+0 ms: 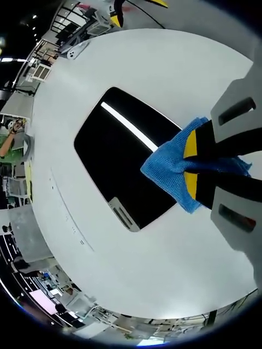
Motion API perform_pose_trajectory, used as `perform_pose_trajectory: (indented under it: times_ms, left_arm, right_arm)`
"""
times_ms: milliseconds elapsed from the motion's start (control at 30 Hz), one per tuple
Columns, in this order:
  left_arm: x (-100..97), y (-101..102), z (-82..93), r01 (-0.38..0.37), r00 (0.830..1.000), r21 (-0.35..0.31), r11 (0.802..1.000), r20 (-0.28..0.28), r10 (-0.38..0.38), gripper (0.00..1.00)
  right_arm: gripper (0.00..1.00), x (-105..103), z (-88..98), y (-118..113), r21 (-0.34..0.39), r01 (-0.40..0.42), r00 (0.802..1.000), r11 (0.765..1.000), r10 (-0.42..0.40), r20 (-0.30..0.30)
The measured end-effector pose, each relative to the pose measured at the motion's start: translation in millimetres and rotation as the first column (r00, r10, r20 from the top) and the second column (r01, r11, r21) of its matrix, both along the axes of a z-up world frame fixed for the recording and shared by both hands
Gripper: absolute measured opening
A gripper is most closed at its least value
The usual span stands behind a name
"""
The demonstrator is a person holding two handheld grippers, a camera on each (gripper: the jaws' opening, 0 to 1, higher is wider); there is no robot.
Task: Wipe the mirror surface with the cleaning cloth until all visible marks leave the cleaned area.
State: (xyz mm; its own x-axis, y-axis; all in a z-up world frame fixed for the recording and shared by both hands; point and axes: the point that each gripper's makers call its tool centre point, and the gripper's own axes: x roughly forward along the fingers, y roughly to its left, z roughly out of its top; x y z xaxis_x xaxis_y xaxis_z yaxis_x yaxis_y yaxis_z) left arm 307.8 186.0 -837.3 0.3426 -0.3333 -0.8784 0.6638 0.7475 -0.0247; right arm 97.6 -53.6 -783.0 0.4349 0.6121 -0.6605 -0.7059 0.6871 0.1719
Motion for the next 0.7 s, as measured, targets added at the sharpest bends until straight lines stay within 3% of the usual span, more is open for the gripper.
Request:
perform_pose_trajectory:
  times_ms: [700]
  left_arm:
    - [-0.1, -7.0, -0.4, 0.0, 1.0, -0.005, 1.0, 0.007, 0.0, 0.05]
  right_arm:
    - [0.79, -5.6, -2.2, -5.9, 0.0, 0.006, 1.0, 1.0, -0.006, -0.007]
